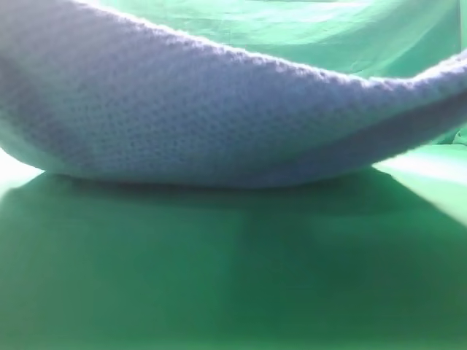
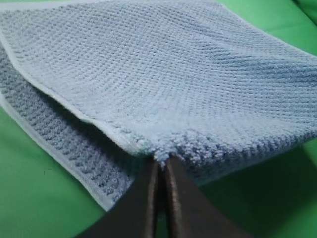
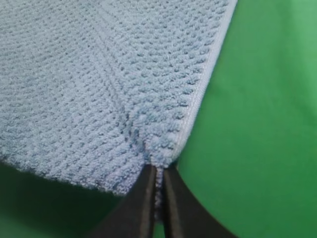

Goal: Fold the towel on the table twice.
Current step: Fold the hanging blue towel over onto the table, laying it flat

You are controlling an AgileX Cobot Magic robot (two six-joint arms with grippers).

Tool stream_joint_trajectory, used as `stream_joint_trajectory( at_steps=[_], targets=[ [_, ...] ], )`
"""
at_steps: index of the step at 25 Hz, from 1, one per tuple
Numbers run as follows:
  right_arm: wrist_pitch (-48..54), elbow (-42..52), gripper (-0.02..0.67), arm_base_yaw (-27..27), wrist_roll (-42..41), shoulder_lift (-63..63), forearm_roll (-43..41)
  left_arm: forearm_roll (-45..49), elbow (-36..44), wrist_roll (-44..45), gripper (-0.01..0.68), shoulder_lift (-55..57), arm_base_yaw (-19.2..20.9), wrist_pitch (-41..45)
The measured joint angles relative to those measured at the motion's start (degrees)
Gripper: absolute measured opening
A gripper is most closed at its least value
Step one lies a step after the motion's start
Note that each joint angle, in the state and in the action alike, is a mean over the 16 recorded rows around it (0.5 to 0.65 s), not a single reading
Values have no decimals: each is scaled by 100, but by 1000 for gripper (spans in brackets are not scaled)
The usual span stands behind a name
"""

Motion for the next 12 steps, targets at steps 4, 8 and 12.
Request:
stream_joint_trajectory(
  at_steps=[4, 8, 12],
  targets=[
    [100, 284, 0, 0, 5, -268, 15, 158, 229, -199, 0, -187, 0, 90],
    [111, 428, 0, 0, 10, -450, 22, 208, 354, -310, 0, -294, 0, 55],
    [-29, 467, 0, 0, 16, -504, 28, 149, 395, -365, 0, -280, 0, -128]
  ],
)
